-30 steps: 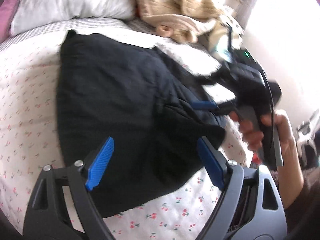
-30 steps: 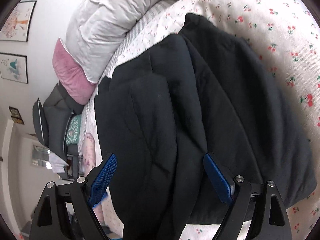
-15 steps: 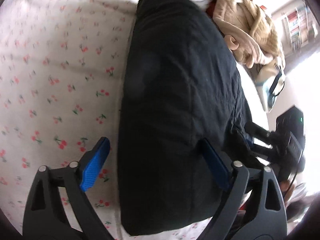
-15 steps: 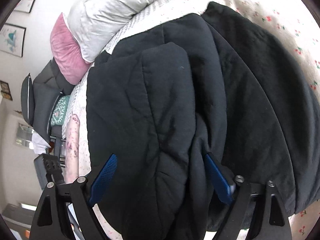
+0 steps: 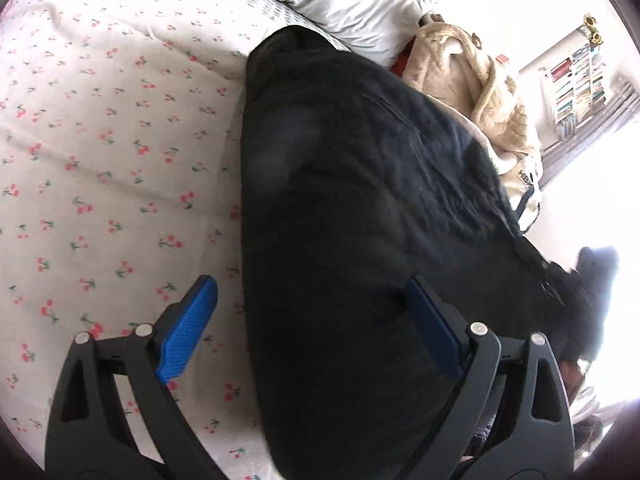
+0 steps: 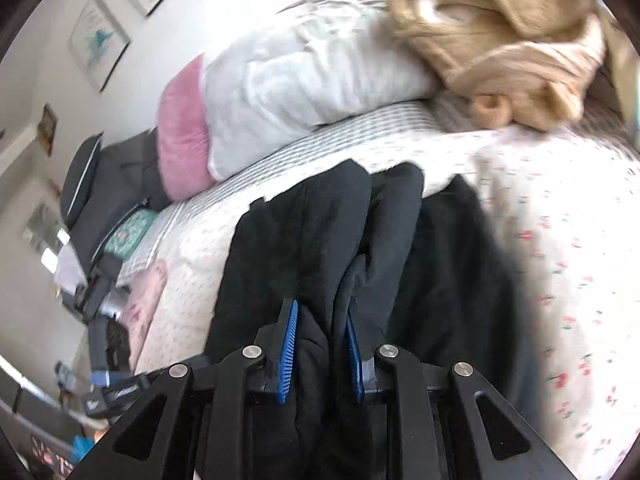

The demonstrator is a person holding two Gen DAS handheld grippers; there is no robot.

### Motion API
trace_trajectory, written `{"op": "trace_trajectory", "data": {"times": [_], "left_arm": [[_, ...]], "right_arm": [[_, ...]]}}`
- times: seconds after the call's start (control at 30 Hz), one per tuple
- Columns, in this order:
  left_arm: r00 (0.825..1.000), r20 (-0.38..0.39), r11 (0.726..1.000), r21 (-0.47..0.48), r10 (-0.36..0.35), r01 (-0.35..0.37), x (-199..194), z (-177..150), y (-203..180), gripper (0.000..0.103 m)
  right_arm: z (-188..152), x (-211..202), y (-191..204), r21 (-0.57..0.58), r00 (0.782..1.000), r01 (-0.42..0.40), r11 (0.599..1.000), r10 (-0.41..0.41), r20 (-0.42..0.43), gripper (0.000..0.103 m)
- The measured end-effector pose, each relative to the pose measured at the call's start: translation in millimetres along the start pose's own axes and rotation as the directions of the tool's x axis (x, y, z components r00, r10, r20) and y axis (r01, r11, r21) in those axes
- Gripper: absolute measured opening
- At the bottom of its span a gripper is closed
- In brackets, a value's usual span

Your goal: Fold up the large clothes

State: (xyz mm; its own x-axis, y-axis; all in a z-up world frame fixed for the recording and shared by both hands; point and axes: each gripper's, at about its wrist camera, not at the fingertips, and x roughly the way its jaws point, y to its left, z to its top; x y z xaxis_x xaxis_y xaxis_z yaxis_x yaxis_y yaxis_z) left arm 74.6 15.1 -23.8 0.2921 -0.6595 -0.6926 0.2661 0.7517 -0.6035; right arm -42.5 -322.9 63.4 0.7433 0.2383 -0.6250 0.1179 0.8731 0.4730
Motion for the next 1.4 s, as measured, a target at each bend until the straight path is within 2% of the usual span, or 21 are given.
{"op": "trace_trajectory", "data": {"times": [0.1, 0.2, 0.23, 0.3, 0.37, 0.43, 0.53, 0.63, 0.73, 0.8, 0.83, 0.9, 0.93, 1.0, 1.07, 1.17, 1.2, 1.27, 1.3, 1.33, 1.4], "left_arm": [[0.999, -0.042, 1.0, 0.017, -0.02, 0.021, 15.7, -2.1, -4.0, 0.094], [0.996, -0.08, 0.999, 0.021, -0.035, 0.037, 26.4, -8.7, -4.8, 0.094], [0.994, -0.096, 0.999, 0.017, -0.042, 0.044, 31.5, -11.3, -5.6, 0.094], [0.996, -0.087, 0.999, 0.042, -0.001, 0.005, 35.2, -16.4, -8.8, 0.094], [0.996, -0.084, 0.999, 0.052, 0.008, -0.004, 34.4, -17.3, -10.0, 0.094], [0.996, -0.092, 0.999, 0.048, 0.002, 0.002, 34.7, -14.9, -10.7, 0.094], [0.996, -0.092, 0.999, 0.048, 0.002, 0.002, 35.1, -14.6, -10.6, 0.094], [0.996, -0.09, 0.999, 0.05, 0.008, -0.004, 35.3, -14.5, -10.7, 0.094], [0.996, -0.09, 0.999, 0.049, 0.016, -0.012, 36.9, -13.8, -13.3, 0.094], [0.996, -0.089, 0.999, 0.049, 0.021, -0.017, 37.3, -12.9, -14.9, 0.094], [0.996, -0.088, 0.999, 0.047, 0.028, -0.024, 37.5, -12.4, -15.3, 0.094], [0.996, -0.083, 0.999, 0.036, 0.034, -0.031, 37.4, -11.2, -15.1, 0.094], [0.996, -0.077, 0.999, 0.026, 0.036, -0.035, 36.5, -9.9, -15.2, 0.094], [0.997, -0.063, 0.999, 0.024, 0.039, -0.038, 33.7, -9.1, -18.1, 0.094], [1.0, -0.031, 1.0, 0.027, 0.006, -0.005, 26.9, -7.7, -24.1, 0.094], [1.0, 0.016, 0.996, 0.092, 0.01, -0.012, 18.6, -5.5, -38.3, 0.094], [1.0, 0.018, 0.993, 0.117, 0.024, -0.026, 19.2, -5.7, -41.9, 0.095], [0.999, -0.008, 0.986, 0.16, 0.04, -0.038, 27.0, -8.4, -45.4, 0.096], [0.999, -0.026, 0.986, 0.16, 0.042, -0.037, 31.6, -9.6, -44.5, 0.096], [0.998, -0.049, 0.988, 0.149, 0.041, -0.033, 37.3, -11.1, -42.6, 0.098], [0.996, -0.082, 0.994, 0.106, 0.024, -0.015, 45.8, -13.2, -37.2, 0.101]], "right_arm": [[-4.4, 15.4, -37.0, 0.092, 0.998, 0.036, 0.995, -0.032, -0.046, 0.022], [-17.2, 38.9, -64.6, 0.158, 0.991, 0.046, 0.986, -0.025, -0.13, 0.026], [-22.4, 42.8, -72.7, 0.177, 0.988, 0.044, 0.983, -0.017, -0.152, 0.033], [-28.8, 46.1, -85.6, 0.25, 0.981, 0.032, 0.968, 0.017, -0.191, 0.042], [-28.4, 45.3, -93.3, 0.339, 0.971, 0.002, 0.941, 0.079, -0.227, 0.063], [-29.8, 31.8, -101.1, 0.413, 0.967, -0.07, 0.908, 0.163, -0.195, 0.069], [-34.5, 20.7, -109.2, 0.469, 0.962, -0.098, 0.878, 0.205, -0.182, 0.071], [-44.8, 19.4, -111.8, 0.502, 0.946, -0.085, 0.861, 0.228, -0.231, 0.071], [-54.8, 25.3, -100.3, 0.495, 0.925, -0.079, 0.865, 0.248, -0.287, 0.071], [-55.0, 32.5, -84.8, 0.441, 0.916, -0.119, 0.89, 0.27, -0.298, 0.062], [-52.4, 36.5, -73.0, 0.368, 0.926, -0.125, 0.922, 0.241, -0.29, 0.045], [-46.2, 42.4, -54.2, 0.225, 0.95, -0.047, 0.973, 0.113, -0.292, 0.035], [-41.3, 40.7, -44.5, 0.189, 0.957, -0.035, 0.981, 0.087, -0.276, 0.032], [-26.5, 17.6, -31.2, 0.149, 0.978, -0.077, 0.986, 0.104, -0.18, 0.029], [-17.5, -9.0, -28.2, 0.134, 0.987, -0.113, 0.985, 0.126, -0.1, 0.029], [-13.2, -37.6, -38.8, 0.122, 0.997, -0.059, 0.991, 0.063, -0.035, 0.029], [-16.0, -38.9, -48.7, 0.15, 0.998, -0.033, 0.988, 0.041, -0.05, 0.029], [-28.3, -26.2, -74.0, 0.209, 0.989, 0.052, 0.976, -0.021, -0.149, 0.031], [-38.8, -10.6, -86.3, 0.219, 0.97, 0.12, 0.968, -0.068, -0.232, 0.034], [-45.9, 0.0, -92.5, 0.215, 0.956, 0.158, 0.964, -0.095, -0.278, 0.038], [-53.3, 8.2, -94.4, 0.193, 0.946, 0.183, 0.964, -0.119, -0.303, 0.043]]}}
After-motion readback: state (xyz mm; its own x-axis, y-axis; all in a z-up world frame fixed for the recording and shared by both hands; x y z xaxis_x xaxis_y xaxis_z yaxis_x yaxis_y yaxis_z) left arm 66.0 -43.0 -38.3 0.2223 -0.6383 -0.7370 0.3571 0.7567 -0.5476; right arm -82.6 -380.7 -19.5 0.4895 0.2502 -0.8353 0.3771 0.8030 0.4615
